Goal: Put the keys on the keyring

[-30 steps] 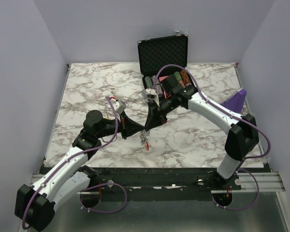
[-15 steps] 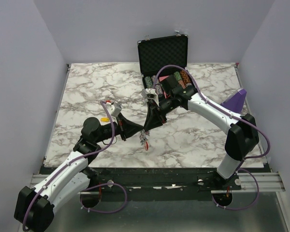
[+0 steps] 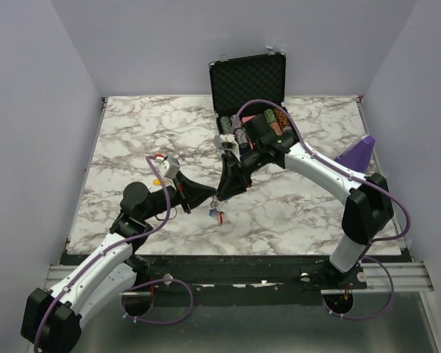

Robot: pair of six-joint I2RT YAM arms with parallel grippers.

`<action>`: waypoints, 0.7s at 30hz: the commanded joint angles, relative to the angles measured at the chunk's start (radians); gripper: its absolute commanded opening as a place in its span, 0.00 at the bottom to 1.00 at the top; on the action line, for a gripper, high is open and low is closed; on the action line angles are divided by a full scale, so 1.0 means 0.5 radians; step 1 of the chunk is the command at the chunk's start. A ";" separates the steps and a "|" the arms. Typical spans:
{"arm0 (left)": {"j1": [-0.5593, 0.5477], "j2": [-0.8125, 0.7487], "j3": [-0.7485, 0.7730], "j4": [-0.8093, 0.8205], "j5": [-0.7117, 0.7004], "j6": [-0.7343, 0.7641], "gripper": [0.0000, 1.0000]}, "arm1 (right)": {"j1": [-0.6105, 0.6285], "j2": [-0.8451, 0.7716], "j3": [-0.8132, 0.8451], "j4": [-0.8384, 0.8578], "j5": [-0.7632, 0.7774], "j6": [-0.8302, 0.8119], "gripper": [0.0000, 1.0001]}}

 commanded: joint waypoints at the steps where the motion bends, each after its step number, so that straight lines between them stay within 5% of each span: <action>1: 0.004 -0.021 -0.001 0.096 -0.069 0.014 0.00 | 0.020 0.012 -0.031 0.047 -0.072 0.063 0.33; 6: 0.004 -0.012 -0.004 0.099 -0.069 0.011 0.00 | 0.017 -0.004 -0.062 0.160 -0.093 0.170 0.24; 11: 0.007 -0.027 -0.010 0.077 -0.078 0.024 0.00 | 0.020 0.000 -0.068 0.197 -0.087 0.222 0.01; 18: 0.007 -0.070 0.054 -0.173 -0.029 0.155 0.00 | 0.020 -0.001 -0.016 0.035 -0.041 0.045 0.01; 19: 0.004 -0.067 0.097 -0.268 0.004 0.192 0.02 | 0.020 0.006 0.006 -0.023 -0.017 -0.010 0.01; 21: 0.010 -0.040 0.189 -0.465 0.087 0.293 0.27 | 0.017 0.009 0.042 -0.146 0.029 -0.142 0.01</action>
